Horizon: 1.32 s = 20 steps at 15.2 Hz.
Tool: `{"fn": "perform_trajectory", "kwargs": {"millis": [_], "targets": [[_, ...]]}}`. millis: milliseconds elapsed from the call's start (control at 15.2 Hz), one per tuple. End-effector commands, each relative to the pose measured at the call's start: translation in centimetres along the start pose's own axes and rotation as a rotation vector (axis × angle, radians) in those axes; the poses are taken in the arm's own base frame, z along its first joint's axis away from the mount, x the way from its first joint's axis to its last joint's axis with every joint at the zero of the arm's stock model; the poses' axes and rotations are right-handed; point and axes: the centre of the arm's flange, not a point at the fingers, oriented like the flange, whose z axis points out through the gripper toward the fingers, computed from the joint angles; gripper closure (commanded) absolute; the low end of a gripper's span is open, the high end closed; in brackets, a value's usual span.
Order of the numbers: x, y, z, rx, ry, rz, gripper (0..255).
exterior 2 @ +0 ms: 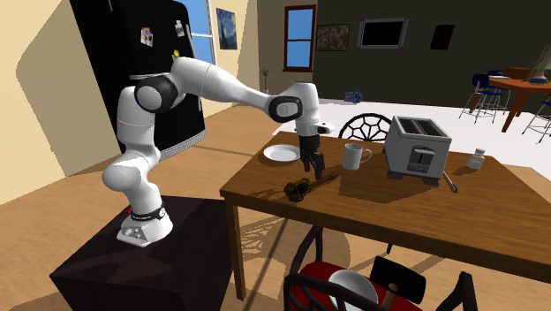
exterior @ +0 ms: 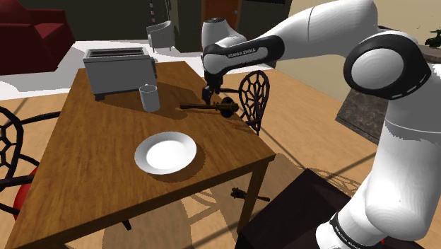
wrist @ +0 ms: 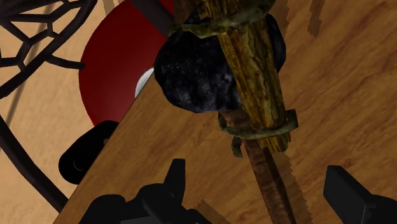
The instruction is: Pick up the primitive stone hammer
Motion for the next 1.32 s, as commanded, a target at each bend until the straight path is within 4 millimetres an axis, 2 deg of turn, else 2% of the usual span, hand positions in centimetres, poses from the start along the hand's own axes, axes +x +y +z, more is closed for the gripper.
{"fn": "perform_trajectory", "kwargs": {"millis": [0,264,396,462,1056,1254], "targets": [[0.1,-0.1,1.0,-0.001,0.001,-0.002,0],[-0.1,-0.6,3.3,-0.001,0.001,-0.002,0],[-0.1,-0.6,3.3,-0.001,0.001,-0.002,0],[-0.1,-0.6,3.4,-0.001,0.001,-0.002,255],[-0.1,-0.6,3.3,-0.001,0.001,-0.002,255],[0.0,-0.3,1.8,-0.001,0.001,-0.002,255]]}}
